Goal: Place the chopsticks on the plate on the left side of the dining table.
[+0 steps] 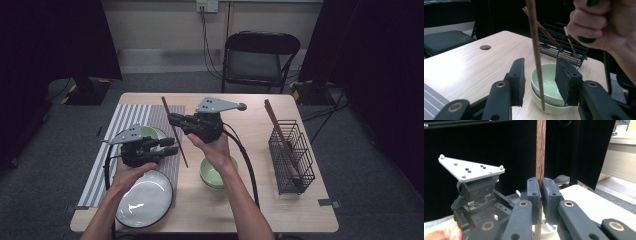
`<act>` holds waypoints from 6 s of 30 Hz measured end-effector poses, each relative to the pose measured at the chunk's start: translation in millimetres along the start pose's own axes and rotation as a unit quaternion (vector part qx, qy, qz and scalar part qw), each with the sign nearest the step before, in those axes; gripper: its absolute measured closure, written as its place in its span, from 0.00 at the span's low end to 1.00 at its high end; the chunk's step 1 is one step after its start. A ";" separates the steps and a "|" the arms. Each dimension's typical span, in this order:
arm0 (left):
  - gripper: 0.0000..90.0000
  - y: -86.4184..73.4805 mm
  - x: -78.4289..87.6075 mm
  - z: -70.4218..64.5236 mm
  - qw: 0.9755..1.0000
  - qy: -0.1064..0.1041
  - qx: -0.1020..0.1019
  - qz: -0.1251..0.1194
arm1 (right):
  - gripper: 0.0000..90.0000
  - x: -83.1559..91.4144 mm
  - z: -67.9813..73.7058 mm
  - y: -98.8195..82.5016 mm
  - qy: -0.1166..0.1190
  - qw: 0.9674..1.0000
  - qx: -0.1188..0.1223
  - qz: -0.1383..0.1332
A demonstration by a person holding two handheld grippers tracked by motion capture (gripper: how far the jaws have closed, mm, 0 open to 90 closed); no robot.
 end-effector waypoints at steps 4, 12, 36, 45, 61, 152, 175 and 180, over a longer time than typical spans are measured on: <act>0.71 0.2 0.5 0.5 1.000 0.003 0.000 -0.006 | 0.95 -10.1 6.9 -0.9 0.014 1.000 -0.004 -0.002; 0.86 0.4 6.5 5.7 1.000 0.017 -0.002 -0.021 | 0.95 -21.9 16.7 2.1 0.032 0.999 -0.006 -0.010; 0.95 4.0 21.9 10.8 1.000 0.011 -0.010 -0.016 | 0.68 -3.1 16.2 0.1 0.057 0.998 0.003 -0.010; 0.95 6.7 27.7 13.7 1.000 0.023 -0.002 -0.021 | 0.60 4.5 5.5 -29.0 0.040 0.999 -0.026 0.013; 0.95 12.5 38.5 14.5 0.999 0.025 0.004 -0.033 | 0.67 -25.3 35.8 -82.8 0.076 0.994 -0.026 0.070; 0.47 16.5 51.2 26.5 0.996 0.042 0.033 -0.068 | 0.96 -16.2 39.6 -83.1 0.080 0.995 -0.002 0.057; 0.43 16.5 55.6 30.2 0.996 0.052 0.025 -0.074 | 0.96 -12.1 40.0 -84.5 0.080 0.995 -0.005 0.053; 0.42 11.8 53.2 34.8 0.996 0.050 0.038 -0.066 | 0.96 -8.0 37.2 -84.5 0.074 0.996 -0.005 0.054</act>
Point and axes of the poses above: each handheld gripper's, and its own axes: x roughly backward along the jaws, y roughly out of its top, z roughly to its left, the point moved 5 cm from there along -x, roughly forward along the jaws, and after that the axes turned 8 degrees about x, right-handed, at the moved point
